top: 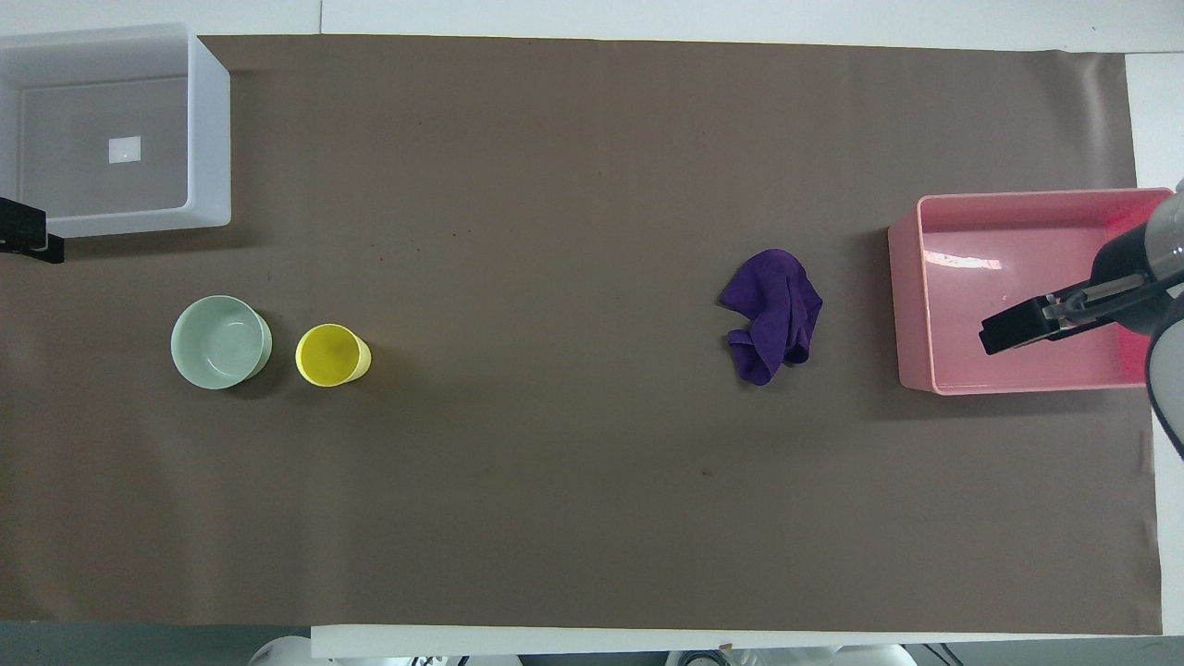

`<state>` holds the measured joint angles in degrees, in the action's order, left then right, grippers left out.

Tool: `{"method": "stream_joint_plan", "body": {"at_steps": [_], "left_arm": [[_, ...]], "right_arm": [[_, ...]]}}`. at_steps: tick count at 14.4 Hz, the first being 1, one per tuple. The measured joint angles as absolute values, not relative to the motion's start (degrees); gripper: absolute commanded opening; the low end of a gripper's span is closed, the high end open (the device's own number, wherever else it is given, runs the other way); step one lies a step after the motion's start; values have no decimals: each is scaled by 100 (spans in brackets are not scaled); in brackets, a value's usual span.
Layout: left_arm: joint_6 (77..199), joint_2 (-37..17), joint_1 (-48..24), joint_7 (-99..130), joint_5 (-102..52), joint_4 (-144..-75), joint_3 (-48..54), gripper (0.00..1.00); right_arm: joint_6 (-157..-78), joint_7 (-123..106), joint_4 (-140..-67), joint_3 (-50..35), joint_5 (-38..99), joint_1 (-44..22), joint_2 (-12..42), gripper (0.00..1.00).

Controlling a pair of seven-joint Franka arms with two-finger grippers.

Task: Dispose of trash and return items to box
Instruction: 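Reach the left gripper to the green bowl while the right gripper reaches the cloth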

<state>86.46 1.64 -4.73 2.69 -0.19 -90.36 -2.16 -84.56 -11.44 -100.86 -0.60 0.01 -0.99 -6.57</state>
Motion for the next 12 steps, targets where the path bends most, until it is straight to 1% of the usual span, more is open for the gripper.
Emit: {"method": "stream_joint_plan", "body": {"at_steps": [5,7,8,9,12], "left_arm": [[8646,165,-474,192,-18,-9063,-216,100],[8876,221,-480,341,128,-9278,-205,100],[9228,311,-482,541,192,-9600,-198,100],[9668,440,-482,774,217,-10064,-194,100],[10882,783,-393,1211,251,-11679,-207,100]], "right_arm": [[-8487,-1145,-10089,-62,3,-103,-662,99],[-8764,-1144,-10164,-75,19,-130,-662,99],[-8963,-1145,-10266,-84,46,-183,-660,99],[-9220,-1143,-10409,-91,64,-271,-657,99],[-10024,-965,-10911,-104,79,-602,-554,98]]}}
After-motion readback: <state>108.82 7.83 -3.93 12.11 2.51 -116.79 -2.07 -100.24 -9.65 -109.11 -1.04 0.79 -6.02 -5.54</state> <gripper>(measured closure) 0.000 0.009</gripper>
